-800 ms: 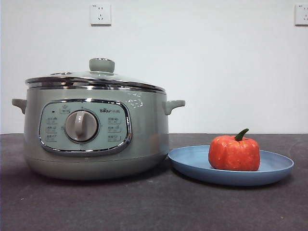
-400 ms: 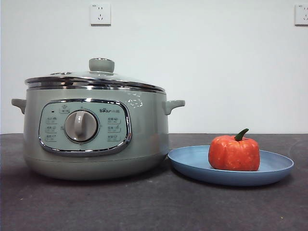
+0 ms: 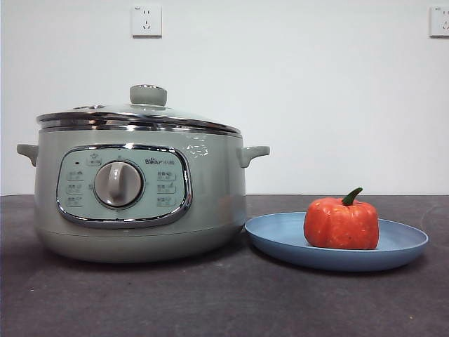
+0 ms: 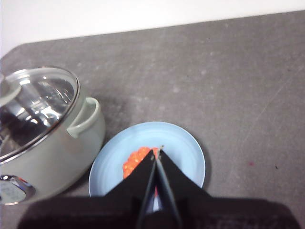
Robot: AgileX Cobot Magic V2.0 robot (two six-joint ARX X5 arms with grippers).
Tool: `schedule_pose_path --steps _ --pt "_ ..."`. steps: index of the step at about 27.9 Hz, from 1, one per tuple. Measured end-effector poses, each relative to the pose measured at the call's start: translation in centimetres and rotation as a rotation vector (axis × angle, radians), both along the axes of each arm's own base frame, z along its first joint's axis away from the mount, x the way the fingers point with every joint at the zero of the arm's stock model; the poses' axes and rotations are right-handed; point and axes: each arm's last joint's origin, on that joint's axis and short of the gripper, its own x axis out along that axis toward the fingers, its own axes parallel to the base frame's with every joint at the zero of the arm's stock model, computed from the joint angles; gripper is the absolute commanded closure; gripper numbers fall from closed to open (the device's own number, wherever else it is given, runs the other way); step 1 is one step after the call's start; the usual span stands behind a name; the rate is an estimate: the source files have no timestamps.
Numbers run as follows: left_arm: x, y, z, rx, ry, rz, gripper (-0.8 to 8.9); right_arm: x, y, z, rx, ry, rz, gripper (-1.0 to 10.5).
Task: Take the pumpkin out from the steamer,put the pumpkin in the blue plate,close the lid
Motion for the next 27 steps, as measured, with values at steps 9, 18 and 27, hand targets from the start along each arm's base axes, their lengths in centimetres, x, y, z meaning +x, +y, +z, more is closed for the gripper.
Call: schedule_pose_path --steps 9,18,27 --pt "-2.0 2.6 -0.7 -0.088 -0.337 0.278 8.17 -0.2 -0.1 -0.5 -0.023 0.047 -0.001 9.6" --pt "2.3 3.2 -12.0 -0.074 -0.177 0.309 8.17 -0.3 -0.2 -0.7 -0.037 0.076 -0.002 9.6" --pt "2.3 3.3 -16.7 -0.155 -0.169 0.341 8.17 -0.3 -0.2 -0.7 -0.037 0.076 -0.002 9.6"
